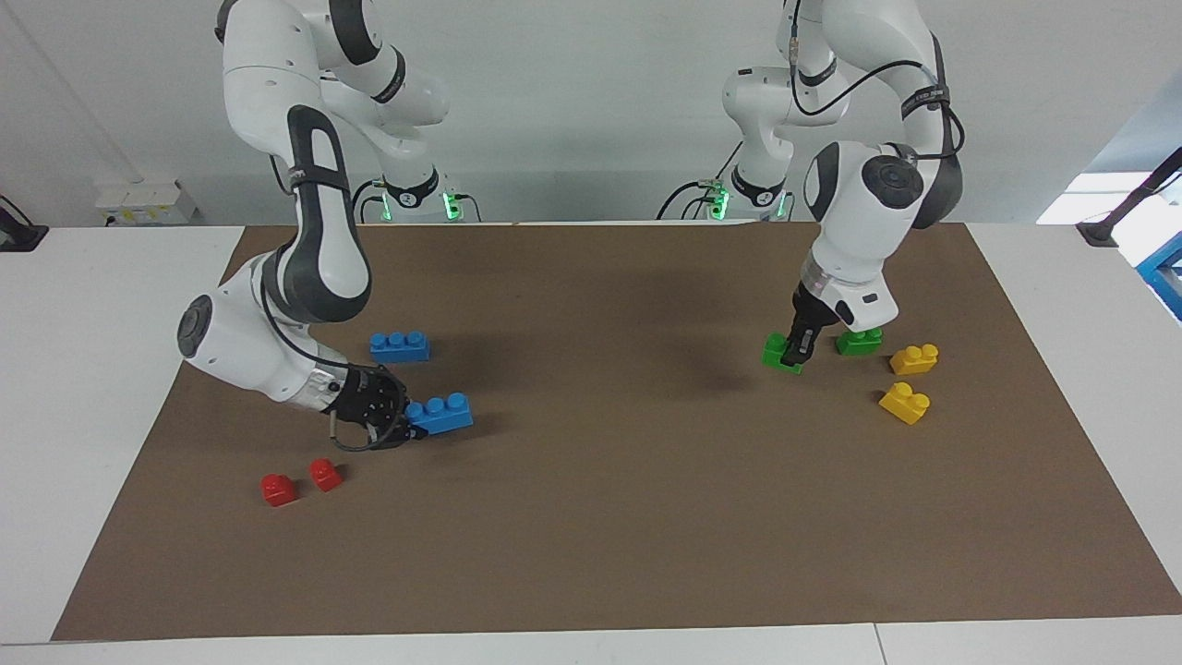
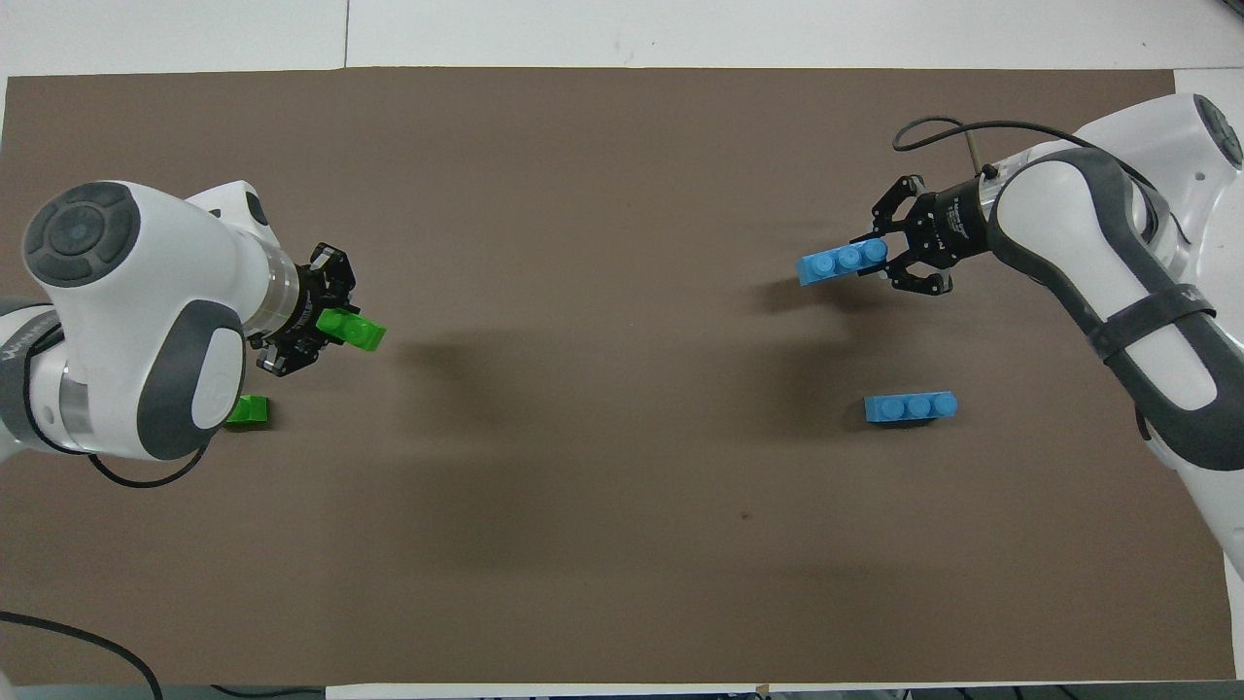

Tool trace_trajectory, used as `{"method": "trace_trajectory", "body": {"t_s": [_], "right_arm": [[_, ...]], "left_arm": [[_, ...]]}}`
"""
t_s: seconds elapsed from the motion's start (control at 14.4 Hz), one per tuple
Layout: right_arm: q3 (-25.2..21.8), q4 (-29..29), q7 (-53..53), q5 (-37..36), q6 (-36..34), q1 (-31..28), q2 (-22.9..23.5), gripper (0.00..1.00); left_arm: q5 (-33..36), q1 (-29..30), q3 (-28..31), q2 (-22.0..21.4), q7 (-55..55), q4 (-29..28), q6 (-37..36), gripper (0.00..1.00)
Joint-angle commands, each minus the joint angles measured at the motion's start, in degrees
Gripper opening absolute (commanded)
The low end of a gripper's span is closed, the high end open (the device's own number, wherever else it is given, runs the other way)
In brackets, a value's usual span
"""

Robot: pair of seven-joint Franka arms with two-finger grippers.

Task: Remove green block with left arm and hold with right
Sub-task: 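Carry the green brick toward the yellow bricks while the right gripper carries blue away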

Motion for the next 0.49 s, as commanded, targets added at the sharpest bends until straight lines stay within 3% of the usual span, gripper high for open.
{"method": "trace_trajectory", "body": {"t_s": [0.0,0.42], "right_arm": [[0.88,-2.17,-5.09,-1.30,-0.53,-4.47,-0.18,0.00],[0.88,-4.10,-9.41,-2.26,-3.26,-9.75,-1.06,0.00]], "left_arm": [[-0.92,3.94,-0.43,-2.69,8.97,-4.86,0.72,0.00],[-0.92,7.29,-0.43,0.12,14.36,-8.64,9.31,0.00]]}}
